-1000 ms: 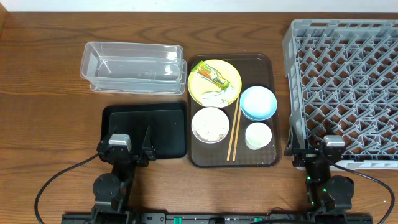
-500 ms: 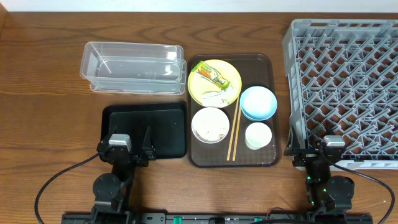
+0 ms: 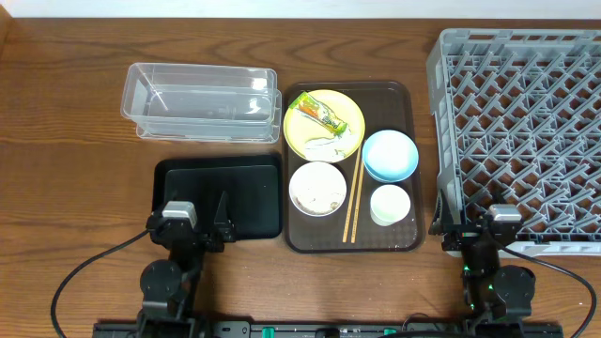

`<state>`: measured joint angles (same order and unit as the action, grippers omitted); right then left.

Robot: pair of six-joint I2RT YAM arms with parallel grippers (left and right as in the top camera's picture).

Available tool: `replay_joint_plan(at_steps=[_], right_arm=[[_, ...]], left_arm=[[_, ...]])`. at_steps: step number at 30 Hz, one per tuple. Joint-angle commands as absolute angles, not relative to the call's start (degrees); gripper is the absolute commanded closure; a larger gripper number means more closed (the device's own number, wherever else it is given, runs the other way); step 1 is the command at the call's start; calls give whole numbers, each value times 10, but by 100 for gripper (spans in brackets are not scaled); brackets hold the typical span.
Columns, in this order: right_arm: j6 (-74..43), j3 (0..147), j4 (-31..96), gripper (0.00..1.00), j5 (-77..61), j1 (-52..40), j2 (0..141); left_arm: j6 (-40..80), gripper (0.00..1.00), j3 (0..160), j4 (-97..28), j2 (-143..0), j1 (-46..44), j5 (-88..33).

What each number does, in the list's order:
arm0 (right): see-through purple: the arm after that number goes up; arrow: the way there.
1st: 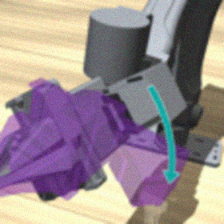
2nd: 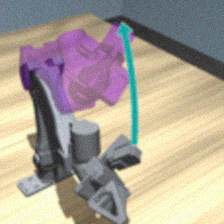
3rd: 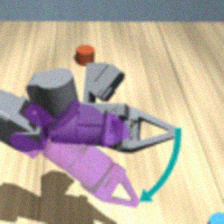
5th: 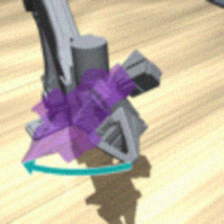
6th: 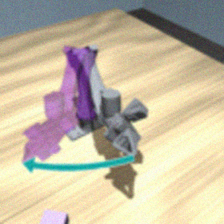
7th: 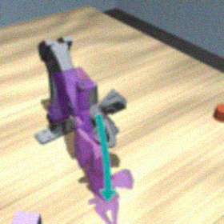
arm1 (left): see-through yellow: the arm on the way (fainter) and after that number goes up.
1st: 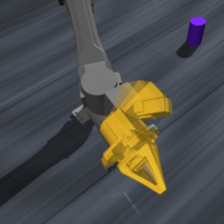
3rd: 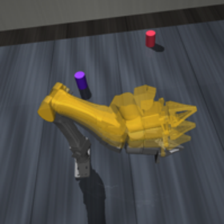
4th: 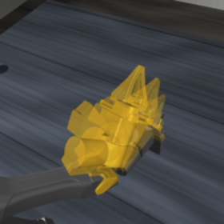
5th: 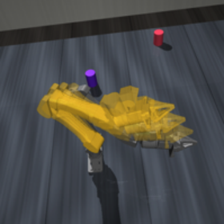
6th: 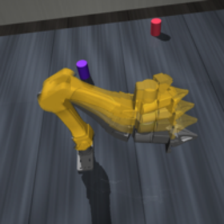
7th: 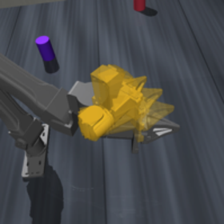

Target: Sort waste into correct bins and load items into the dishwasher rack

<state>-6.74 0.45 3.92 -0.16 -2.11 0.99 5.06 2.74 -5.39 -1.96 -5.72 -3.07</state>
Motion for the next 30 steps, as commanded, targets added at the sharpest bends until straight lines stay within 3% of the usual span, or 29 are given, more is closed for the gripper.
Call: replay_joint_plan(at_steps=[1,11,21,25,30], right_arm=[[-68,27,53,1,15,-27,11],[-107,195,210,1,21,-27,141],[-106,392,393,1,26,-27,376],[-107,430,423,1,23,-27,435],[-107,433,417,1,23,-27,454]], left_arm=[[63,4,57,-108,-55,-54,-30],[60,4,274,-244,-310,-54,-30],[48,4,557,-500,-601,-54,-40],[78,4,583,-512,-639,-54,-41],[85,4,583,-441,-648,-54,-86]])
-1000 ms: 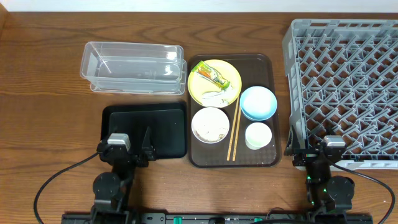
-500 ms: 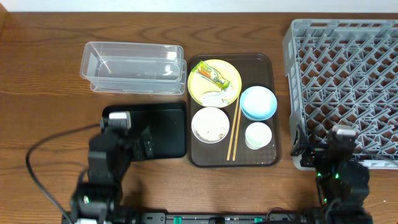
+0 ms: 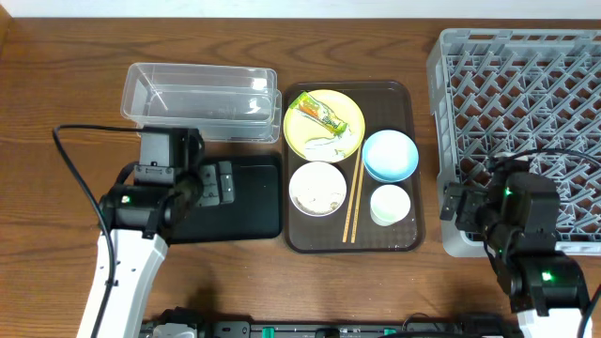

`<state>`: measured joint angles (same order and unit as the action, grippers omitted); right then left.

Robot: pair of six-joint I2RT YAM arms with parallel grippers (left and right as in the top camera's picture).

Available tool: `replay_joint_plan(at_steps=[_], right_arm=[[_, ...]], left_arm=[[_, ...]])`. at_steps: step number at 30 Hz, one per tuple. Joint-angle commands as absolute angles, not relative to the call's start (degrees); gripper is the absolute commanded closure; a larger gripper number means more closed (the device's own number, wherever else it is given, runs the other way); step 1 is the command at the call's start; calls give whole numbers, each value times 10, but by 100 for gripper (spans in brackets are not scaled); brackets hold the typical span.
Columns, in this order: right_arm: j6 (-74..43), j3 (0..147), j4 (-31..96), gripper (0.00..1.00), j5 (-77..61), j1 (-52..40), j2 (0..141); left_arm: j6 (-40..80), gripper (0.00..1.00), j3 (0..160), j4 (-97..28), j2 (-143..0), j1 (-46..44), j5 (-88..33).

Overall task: Sort waste into correct bins and load items into the dishwasher rack
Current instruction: 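Reach the left gripper over the yellow plate to the green wrapper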

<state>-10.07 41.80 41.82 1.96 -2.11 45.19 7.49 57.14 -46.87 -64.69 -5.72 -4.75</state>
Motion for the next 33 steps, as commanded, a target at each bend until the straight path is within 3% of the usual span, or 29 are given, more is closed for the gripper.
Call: replay_joint_plan(at_steps=[1,8,16,28,33], right_arm=[[-107,433,416,1,23,-27,454],[-107,433,409,1,19,-27,454],[-107,433,410,1,19,-27,454],[-107,433,412,1,19,-27,454],[-107,433,413,1,17,-27,454]], left_arm=[[77,4,583,-418,-649,-55,-109],[10,6,590,-265,-706,-106,-135],[-91,6,632,-175,-843,-200,-135],[-94,7,632,-60,-1013,-283,-135],[-94,14,632,-20,-1065,-283,-133]])
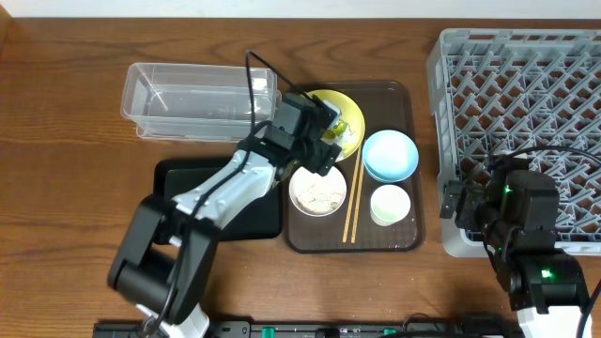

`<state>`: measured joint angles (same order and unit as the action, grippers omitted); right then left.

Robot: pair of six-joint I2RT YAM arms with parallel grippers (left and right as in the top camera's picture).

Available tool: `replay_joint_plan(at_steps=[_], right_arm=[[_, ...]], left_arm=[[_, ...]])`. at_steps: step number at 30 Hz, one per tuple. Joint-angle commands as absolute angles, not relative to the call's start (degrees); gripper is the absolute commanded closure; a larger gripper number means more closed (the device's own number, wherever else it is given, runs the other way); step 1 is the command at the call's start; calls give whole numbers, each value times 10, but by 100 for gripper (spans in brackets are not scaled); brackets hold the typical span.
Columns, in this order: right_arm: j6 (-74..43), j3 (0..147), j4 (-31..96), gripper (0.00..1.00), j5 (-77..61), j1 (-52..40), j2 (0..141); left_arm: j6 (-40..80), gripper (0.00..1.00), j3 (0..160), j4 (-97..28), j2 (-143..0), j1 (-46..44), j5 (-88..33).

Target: Sort waste into correct bins and load items into the dishwasher rack

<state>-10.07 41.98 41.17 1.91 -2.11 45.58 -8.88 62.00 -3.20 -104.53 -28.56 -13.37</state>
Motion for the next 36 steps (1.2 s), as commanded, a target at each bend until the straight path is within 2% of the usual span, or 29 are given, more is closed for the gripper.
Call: replay_joint_plan(at_steps=[1,3,7,10,15,17,21,23,26,36], right_arm=[[-107,433,414,1,15,-27,454],[-107,433,415,1,10,-27,454],[-107,433,418,1,10,-27,454],[-107,433,417,1,10,-27,454],[-107,433,416,1,10,-27,454],[-107,433,416,1,10,-27,454],[-107,433,416,1,10,-27,454],[-107,433,416,1,10,-27,454],[-107,433,416,1,11,-27,454],[-107,433,413,1,11,-27,454]], left_arm=[[-94,15,632,-13,-1073,-283,-133],[-94,17,632,0,-1087,-283,-133],[-93,27,631,0,-1104,-283,-133],[-93,39,631,-15,-1111,-283,-133],[-94,73,631,-5,-1106,-281,-133],[-94,81,632,6,-1097,-279,-132],[-92,81,632,14,-1063,-271,-128],[-91,86,632,5,-1034,-262,-128],[-59,88,632,-13,-989,-240,-103],[-31,87,632,-19,-921,-105,-69]])
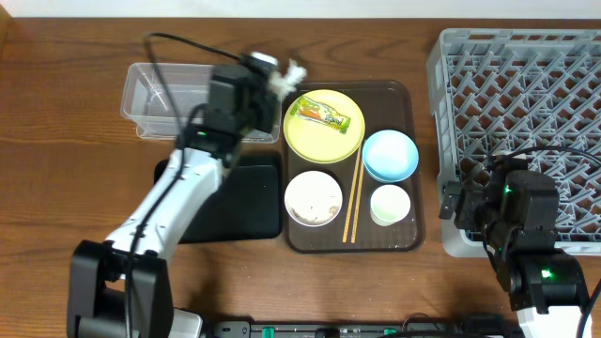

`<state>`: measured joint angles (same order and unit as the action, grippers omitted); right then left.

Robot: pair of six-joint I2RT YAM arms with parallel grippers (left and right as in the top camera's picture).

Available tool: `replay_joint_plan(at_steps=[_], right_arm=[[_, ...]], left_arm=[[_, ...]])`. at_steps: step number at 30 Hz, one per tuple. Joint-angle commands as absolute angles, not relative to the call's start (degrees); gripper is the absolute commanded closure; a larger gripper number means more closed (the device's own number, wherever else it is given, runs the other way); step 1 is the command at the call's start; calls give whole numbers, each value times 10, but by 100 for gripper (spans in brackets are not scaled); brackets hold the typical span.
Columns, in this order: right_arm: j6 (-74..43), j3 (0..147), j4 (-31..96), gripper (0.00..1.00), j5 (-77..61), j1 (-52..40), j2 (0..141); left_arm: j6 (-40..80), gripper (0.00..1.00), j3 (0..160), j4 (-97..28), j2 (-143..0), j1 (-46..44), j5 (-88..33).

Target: Sort waste into correct bins and load items into the dishwasher rack

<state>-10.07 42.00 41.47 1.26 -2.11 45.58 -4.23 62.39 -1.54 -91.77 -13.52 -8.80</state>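
Observation:
My left gripper [282, 77] is shut on a crumpled white napkin [294, 69], held between the clear plastic bin [169, 101] and the brown tray's [409, 141] far left corner. The yellow plate [329, 136] on the tray carries only a green wrapper [324, 115]. Also on the tray are a blue bowl [390, 155], a white bowl [315, 199] with food scraps, a white cup [390, 204] and a pair of chopsticks [354, 197]. My right gripper [454, 208] hovers by the grey dishwasher rack's [526, 103] near left corner; its fingers are too small to read.
A black bin [239, 202] lies in front of the clear bin, left of the tray, partly under my left arm. Cables trail from both arms. The table's far edge meets a white wall.
My left gripper was over the yellow plate's near left edge; it is now left of the plate, holding the white napkin that lay on the plate. The right arm is unchanged.
Both arms started folded at the table's near edge, with napkin and wrapper on the plate. Then the left arm stood over the black bin and the right rose beside the rack. Later the left gripper was at the plate; now it holds the napkin by the clear bin.

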Motion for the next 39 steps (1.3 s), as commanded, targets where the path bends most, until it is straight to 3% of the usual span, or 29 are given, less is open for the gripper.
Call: replay_joint_plan(at_steps=[1,4,6,11,14,17,20,24,30,39], right_arm=[[-107,433,413,1,11,-27,454],[-107,433,414,1,10,-27,454],[-107,433,414,1,11,-27,454],[-107,433,414,1,10,-27,454],[-107,433,414,1,11,-27,454],[-107,433,412,1,11,-27,454],[-107,433,412,1,11,-27,456],[-107,433,412,1,10,-27,460],[-107,433,411,1,10,-27,469],[-107,433,411,1,10,-27,469]], left_arm=[[-31,84,632,-21,-922,-94,-68],[-31,63,632,-19,-926,-65,-68],[-26,56,632,-12,-926,-58,-71],[37,53,633,-21,-891,-76,-194],[95,51,632,-54,-859,-104,-190],[136,21,632,-93,-837,-131,-190],[184,11,632,-141,-826,-150,-190],[232,11,633,-154,-827,-165,-190],[329,19,679,-160,-838,-172,-184],[350,21,789,-159,-966,-192,-171]])
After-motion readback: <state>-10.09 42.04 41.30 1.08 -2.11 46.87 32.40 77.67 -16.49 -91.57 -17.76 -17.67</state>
